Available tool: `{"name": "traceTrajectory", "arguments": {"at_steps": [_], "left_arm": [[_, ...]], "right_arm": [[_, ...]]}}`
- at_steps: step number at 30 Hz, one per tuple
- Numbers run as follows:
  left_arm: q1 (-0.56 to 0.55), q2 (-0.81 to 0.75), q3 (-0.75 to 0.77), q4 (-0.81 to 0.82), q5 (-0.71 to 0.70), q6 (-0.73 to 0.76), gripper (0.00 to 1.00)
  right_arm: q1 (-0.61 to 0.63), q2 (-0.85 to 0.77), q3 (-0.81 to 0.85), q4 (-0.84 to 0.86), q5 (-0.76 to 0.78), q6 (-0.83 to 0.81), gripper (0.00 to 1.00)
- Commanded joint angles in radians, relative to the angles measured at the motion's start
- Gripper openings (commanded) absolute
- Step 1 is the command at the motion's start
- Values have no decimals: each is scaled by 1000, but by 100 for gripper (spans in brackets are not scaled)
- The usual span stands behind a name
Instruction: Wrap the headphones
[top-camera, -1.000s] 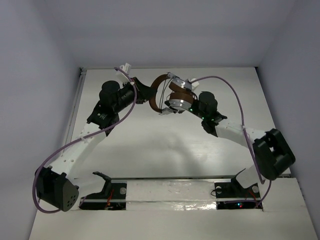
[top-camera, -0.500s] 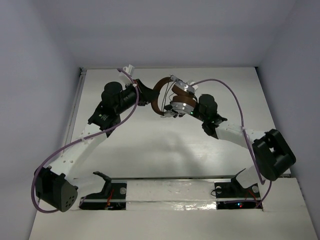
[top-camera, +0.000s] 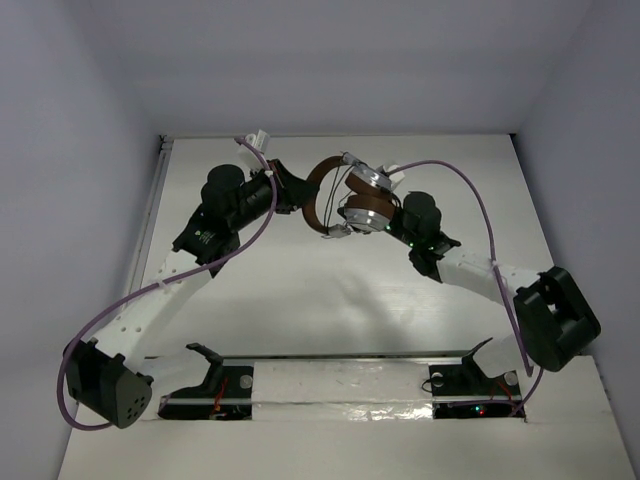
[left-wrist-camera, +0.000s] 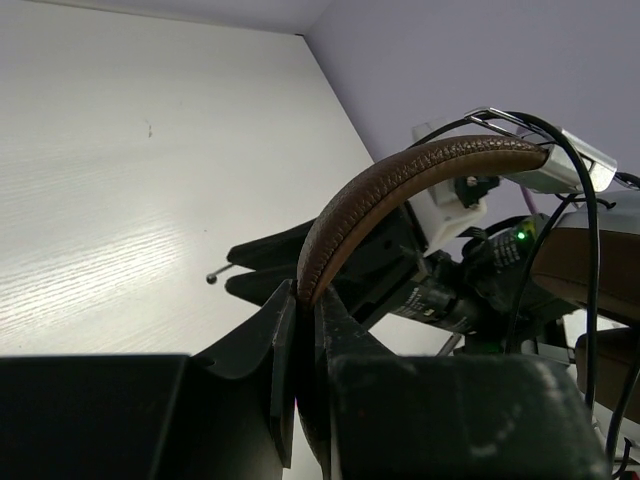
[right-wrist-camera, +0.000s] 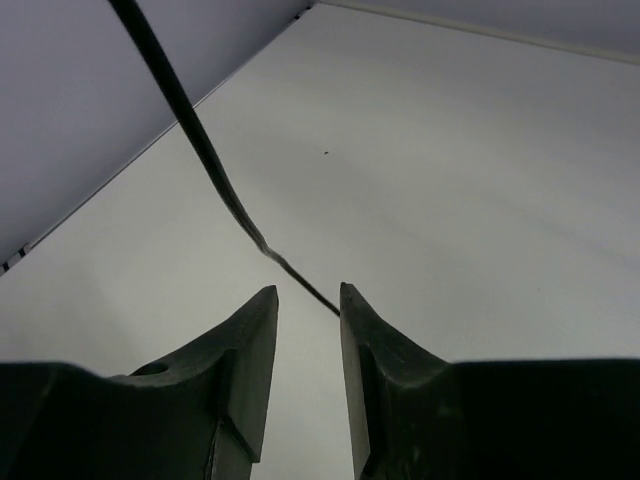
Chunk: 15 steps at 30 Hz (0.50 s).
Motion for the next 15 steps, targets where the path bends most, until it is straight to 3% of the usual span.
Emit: {"name": "traceTrajectory", "arguments": {"at_steps": [1,5,8,15], "left_arm": [[-5,-24,58,74,0,-9,0],[-14,-18,66,76,2,-11,0],[-14,-20,63,74,-1,-12,0],[-24,-23,75,67,-18,-8,0]], "right_arm": [[-1,-56,-13,17,46,-11,38],[-1,-45,21,1,20,-14,46],[-1,-11,40,9,-10,-13,47],[-1,67,64,40,-57,10,31]]}}
